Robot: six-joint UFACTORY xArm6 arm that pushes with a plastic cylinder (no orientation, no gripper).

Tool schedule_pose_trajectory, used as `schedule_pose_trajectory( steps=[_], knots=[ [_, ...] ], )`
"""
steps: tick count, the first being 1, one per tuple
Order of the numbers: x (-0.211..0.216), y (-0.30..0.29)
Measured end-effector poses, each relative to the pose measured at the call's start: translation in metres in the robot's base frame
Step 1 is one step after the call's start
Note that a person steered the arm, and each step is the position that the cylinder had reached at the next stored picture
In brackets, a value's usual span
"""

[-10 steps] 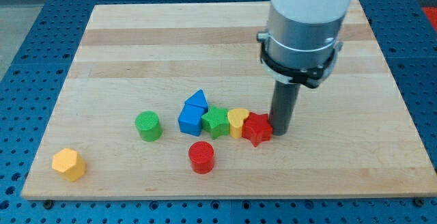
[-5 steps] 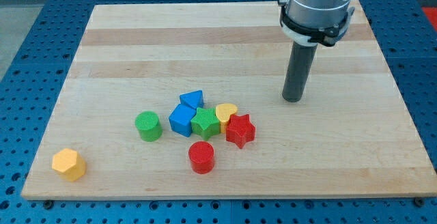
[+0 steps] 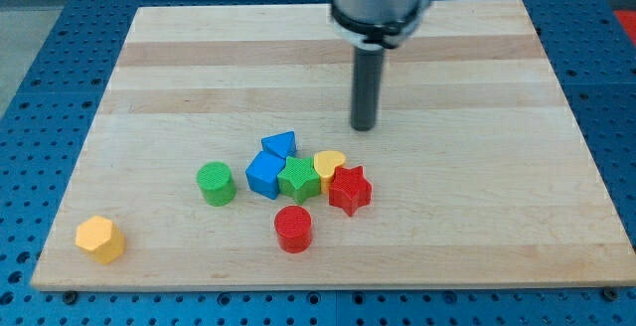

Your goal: Point your arm at the yellow hexagon

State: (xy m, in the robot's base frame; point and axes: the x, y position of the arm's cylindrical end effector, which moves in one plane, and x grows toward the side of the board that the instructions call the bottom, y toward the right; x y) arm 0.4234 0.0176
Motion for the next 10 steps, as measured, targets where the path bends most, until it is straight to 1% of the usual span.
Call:
schedule_pose_trajectory(
  steps=[1, 2, 3, 4, 5, 6, 7, 8, 9, 10],
  knots=[
    [-0.012, -0.077],
    [-0.011, -0.173],
    [0.004, -0.263],
    [0.035, -0.322],
    [0.057, -0.322],
    [0.139, -0.322],
    [0.16, -0.322],
    [0.164, -0.32],
    [0.17, -0.303],
    [0.17, -0.303]
  ],
)
